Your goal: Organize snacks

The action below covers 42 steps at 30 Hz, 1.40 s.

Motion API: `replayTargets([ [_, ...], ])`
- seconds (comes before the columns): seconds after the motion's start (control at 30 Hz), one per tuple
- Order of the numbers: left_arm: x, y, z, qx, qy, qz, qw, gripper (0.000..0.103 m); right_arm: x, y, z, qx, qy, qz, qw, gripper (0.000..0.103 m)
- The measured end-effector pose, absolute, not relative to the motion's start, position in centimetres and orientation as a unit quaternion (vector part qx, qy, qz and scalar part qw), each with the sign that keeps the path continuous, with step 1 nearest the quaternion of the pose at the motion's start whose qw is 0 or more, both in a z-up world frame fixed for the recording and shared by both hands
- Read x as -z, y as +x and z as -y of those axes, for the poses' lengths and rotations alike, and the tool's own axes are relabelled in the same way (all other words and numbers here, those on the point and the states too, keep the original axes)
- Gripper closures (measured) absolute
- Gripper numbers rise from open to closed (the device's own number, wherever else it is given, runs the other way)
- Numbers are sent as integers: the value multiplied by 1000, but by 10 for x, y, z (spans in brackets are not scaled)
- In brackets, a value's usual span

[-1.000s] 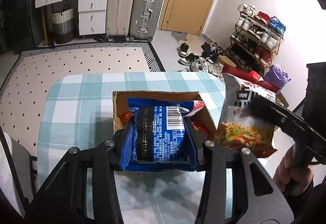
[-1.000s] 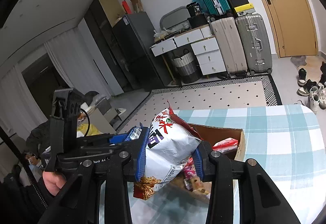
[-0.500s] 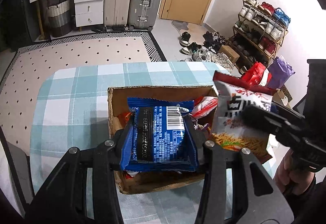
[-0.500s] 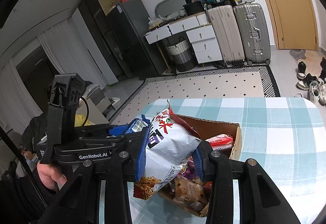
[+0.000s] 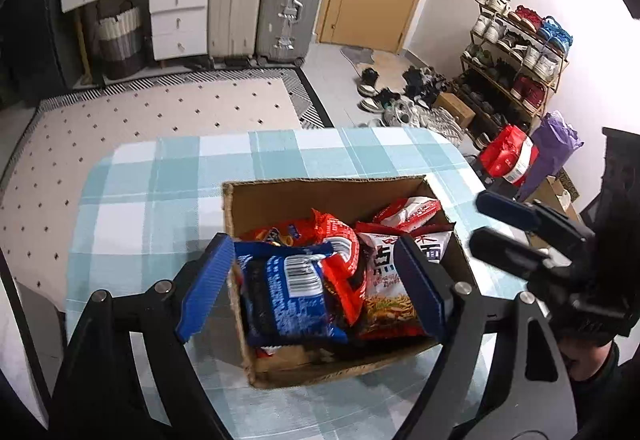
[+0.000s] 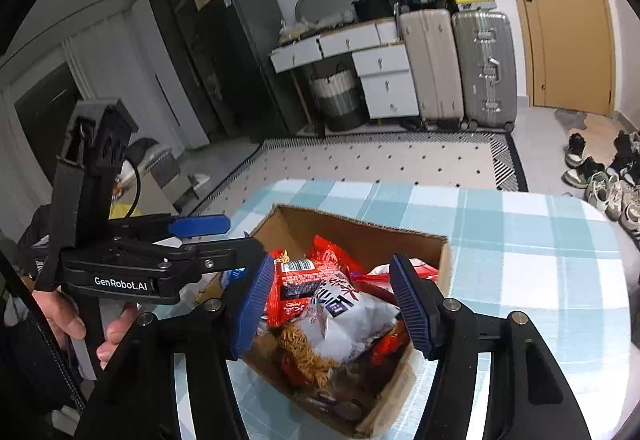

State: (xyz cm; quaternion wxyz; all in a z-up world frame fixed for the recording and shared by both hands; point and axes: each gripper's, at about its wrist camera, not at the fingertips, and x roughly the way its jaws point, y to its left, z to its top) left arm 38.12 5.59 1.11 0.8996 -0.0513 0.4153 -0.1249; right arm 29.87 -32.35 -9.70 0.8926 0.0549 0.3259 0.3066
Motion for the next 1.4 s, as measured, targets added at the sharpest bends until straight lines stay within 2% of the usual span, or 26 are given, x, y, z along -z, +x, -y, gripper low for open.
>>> replayTargets([
  [0.23, -23, 360, -60, 94, -31, -398, 912, 22, 78, 281, 342, -300, 65, -299, 904, 41],
  [0.53, -49, 323, -67, 72, -28, -364, 928, 22, 47, 244, 347, -300, 50, -253, 918, 29],
  [0.63, -61, 303, -67, 60, -18, -345, 936, 18, 40, 231, 348, -299, 45, -242, 922, 27],
  [0.7, -68, 291, -67, 54, -15, -336, 940, 16, 35, 221, 350, -296, 45, -233, 925, 20],
  [0.83, -81, 262, -69, 37, -16, -310, 950, 1, 27, 200, 353, -296, 39, -212, 931, 17],
  [1.1, -95, 210, -75, 14, -24, -287, 958, 1, 18, 161, 366, -285, 36, -191, 939, 9],
  [1.4, -85, 161, -74, 11, -27, -273, 961, 1, 26, 122, 374, -261, 17, -175, 949, 4],
])
